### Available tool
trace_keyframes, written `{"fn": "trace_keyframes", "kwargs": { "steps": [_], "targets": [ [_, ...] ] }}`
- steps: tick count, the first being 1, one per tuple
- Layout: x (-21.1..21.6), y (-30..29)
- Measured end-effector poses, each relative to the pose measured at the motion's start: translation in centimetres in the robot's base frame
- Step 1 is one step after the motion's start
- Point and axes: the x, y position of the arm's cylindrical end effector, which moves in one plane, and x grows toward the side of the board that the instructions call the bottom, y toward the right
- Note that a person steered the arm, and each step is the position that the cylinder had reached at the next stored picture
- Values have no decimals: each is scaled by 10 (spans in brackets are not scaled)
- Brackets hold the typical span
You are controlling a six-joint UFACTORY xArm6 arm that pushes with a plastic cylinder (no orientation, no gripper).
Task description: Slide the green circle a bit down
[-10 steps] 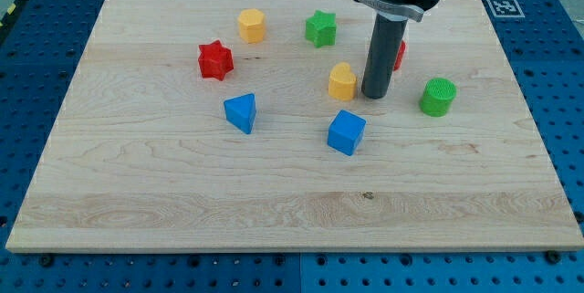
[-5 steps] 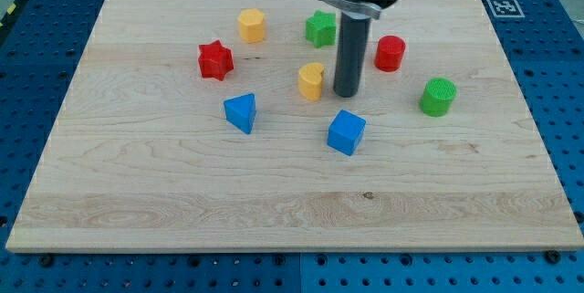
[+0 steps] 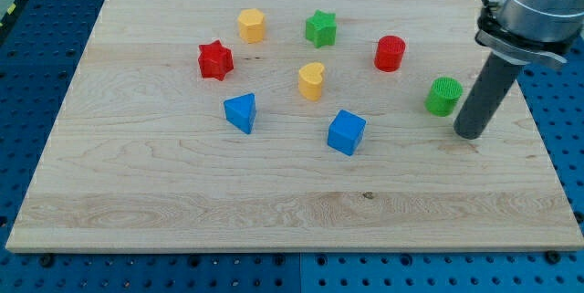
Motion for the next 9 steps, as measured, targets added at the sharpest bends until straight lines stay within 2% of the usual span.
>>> {"fn": "trace_keyframes", "kwargs": {
  "steps": [2,3,5,9],
  "targets": [
    [-41,2],
    [-42,2],
    [-91,26],
    [-89,-8]
  ]
}}
